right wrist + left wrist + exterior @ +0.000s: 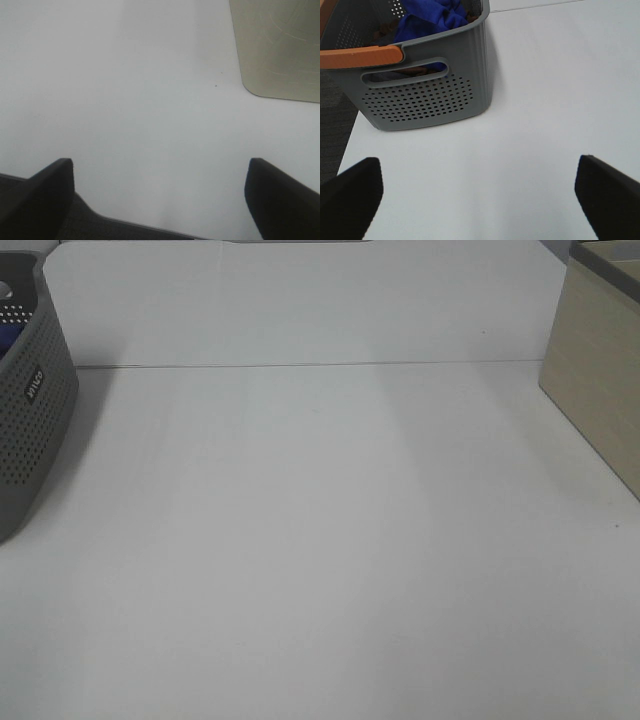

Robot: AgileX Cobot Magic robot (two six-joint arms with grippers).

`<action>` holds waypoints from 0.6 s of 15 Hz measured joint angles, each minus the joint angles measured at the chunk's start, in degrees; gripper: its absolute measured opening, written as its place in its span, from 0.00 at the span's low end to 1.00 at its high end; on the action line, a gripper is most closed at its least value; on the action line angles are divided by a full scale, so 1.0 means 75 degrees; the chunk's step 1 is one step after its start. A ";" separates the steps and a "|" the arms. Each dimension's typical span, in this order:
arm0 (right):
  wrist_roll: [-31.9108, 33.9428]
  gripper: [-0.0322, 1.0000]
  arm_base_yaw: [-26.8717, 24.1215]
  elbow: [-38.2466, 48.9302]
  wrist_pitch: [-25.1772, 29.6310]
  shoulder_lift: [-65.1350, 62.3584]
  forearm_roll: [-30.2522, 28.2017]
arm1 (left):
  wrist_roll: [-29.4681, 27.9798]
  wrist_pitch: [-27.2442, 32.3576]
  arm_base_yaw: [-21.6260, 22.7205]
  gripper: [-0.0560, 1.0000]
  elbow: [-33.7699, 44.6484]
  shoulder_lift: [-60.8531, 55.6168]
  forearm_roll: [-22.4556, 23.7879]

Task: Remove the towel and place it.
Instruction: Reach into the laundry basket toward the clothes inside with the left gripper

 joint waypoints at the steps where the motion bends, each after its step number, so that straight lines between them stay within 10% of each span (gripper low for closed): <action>1: 0.0000 0.90 0.0000 0.0000 0.0000 0.0000 0.0000 | 0.0000 0.0000 0.0000 0.99 0.0000 0.0000 0.0000; 9: 0.0000 0.90 0.0000 0.0000 0.0000 0.0000 0.0000 | 0.0000 0.0000 0.0000 0.99 0.0000 0.0000 0.0000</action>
